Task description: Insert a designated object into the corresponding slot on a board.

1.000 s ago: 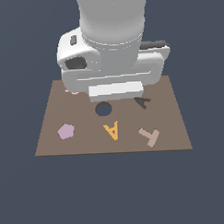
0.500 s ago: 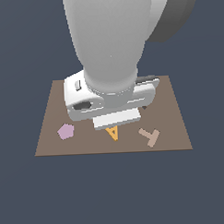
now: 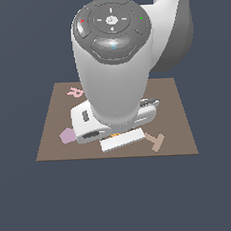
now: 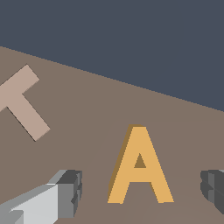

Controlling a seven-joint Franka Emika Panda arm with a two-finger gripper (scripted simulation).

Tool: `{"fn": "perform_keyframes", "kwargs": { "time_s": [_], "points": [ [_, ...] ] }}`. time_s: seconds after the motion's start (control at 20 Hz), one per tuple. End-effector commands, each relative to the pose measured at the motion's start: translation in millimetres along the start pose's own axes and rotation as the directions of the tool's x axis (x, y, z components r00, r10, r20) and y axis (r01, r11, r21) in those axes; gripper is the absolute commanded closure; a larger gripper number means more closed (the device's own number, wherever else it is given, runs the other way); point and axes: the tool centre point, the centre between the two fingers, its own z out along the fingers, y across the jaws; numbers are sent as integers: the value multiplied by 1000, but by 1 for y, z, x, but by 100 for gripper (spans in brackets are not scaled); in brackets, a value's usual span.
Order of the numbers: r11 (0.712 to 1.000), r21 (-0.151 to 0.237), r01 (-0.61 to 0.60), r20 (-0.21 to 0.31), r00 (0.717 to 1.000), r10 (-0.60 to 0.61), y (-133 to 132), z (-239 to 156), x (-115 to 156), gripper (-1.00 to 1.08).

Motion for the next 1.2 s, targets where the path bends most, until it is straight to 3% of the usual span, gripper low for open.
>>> {"fn": "perform_keyframes", "kwargs": {
  "time_s": [0.0, 0.8, 0.85, 1.15],
  "points": [
    [1000, 0, 12, -1, 1000, -12, 1, 4, 4, -92],
    [1000, 0, 19, 0, 1000, -19, 1, 27, 6, -92],
    [1000, 0, 19, 0, 1000, -19, 1, 27, 6, 108],
    [1000, 0, 19, 0, 1000, -19, 1, 27, 6, 108]
  ]
}}
